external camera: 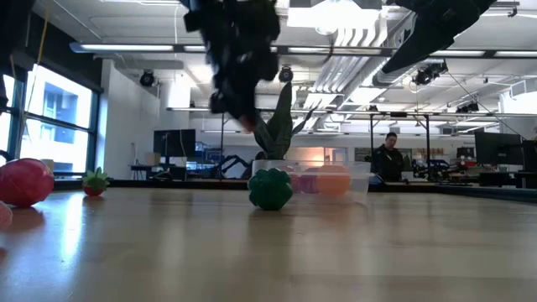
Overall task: Pick and placing Produce into tupperware
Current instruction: Put the top pink peach into the transparent container
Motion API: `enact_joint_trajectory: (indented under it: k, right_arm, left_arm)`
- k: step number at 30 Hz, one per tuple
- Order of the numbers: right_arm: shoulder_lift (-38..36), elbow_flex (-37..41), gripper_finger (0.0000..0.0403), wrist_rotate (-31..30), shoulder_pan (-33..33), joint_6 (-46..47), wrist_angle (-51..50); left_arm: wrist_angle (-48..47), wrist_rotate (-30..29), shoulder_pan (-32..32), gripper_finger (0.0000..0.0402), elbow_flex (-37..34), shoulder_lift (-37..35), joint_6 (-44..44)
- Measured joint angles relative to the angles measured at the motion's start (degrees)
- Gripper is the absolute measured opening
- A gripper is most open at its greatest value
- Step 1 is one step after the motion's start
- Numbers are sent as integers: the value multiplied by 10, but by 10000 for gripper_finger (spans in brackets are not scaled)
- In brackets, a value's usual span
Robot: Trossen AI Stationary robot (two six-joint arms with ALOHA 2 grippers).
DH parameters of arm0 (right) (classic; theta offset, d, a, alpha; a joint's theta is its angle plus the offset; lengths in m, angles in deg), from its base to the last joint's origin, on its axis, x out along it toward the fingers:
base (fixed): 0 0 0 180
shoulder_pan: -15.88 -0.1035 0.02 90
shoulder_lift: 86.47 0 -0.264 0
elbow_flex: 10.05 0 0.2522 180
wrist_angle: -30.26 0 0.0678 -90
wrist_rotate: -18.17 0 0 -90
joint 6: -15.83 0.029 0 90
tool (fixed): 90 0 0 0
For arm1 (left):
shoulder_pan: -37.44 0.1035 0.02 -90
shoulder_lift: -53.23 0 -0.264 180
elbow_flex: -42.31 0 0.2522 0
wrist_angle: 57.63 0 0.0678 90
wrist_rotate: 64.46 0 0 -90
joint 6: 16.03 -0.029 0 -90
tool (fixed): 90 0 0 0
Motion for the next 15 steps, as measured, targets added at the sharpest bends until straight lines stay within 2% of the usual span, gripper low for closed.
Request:
enact_joint_trajectory:
  k: [4, 7, 15]
  right_arm:
    - [0, 0, 113, 0, 0, 0, 0]
    - [0, 0, 113, 0, 0, 0, 0]
    - [0, 0, 113, 0, 0, 0, 0]
  left_arm:
    - [41, -4, -21, 109, 51, 7, -37]
    - [37, -10, -22, 112, 79, 29, -48]
    - [44, -27, -11, 112, 88, 103, -94]
